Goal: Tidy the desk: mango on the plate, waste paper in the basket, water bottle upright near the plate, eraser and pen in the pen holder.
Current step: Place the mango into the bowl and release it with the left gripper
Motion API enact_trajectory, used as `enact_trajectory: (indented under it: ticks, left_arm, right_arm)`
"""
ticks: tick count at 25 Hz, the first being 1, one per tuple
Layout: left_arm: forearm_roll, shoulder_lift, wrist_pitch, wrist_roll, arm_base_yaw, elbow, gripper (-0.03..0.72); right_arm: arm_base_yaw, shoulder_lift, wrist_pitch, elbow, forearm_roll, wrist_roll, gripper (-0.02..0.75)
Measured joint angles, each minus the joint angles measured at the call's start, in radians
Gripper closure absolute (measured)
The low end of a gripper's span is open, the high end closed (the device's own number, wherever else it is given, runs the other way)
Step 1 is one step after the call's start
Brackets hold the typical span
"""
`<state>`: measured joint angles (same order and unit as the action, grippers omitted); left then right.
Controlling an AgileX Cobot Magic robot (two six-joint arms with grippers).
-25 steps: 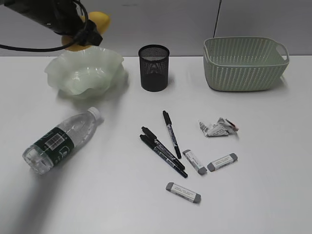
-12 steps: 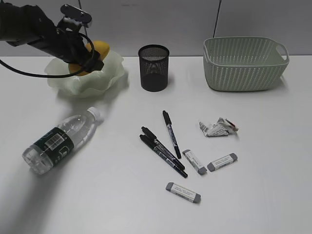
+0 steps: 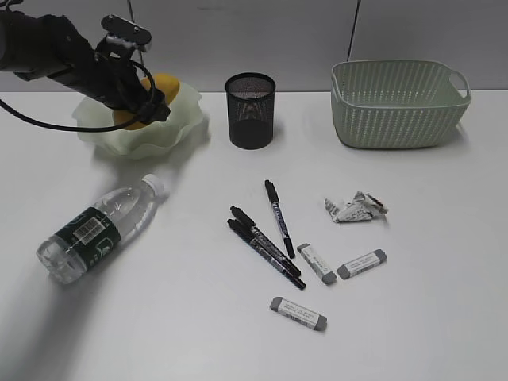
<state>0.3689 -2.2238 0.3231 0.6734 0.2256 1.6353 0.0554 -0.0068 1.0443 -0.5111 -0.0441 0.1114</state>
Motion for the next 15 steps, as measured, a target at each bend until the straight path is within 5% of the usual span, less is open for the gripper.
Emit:
enact_trajectory:
  ticks: [15]
  left_arm:
    - [0.014,0.096,0.077,0.000,0.000,0.000,0.082]
  right_arm:
    - [0.000,0.000,0.000,0.000,0.001,0.000,0.323]
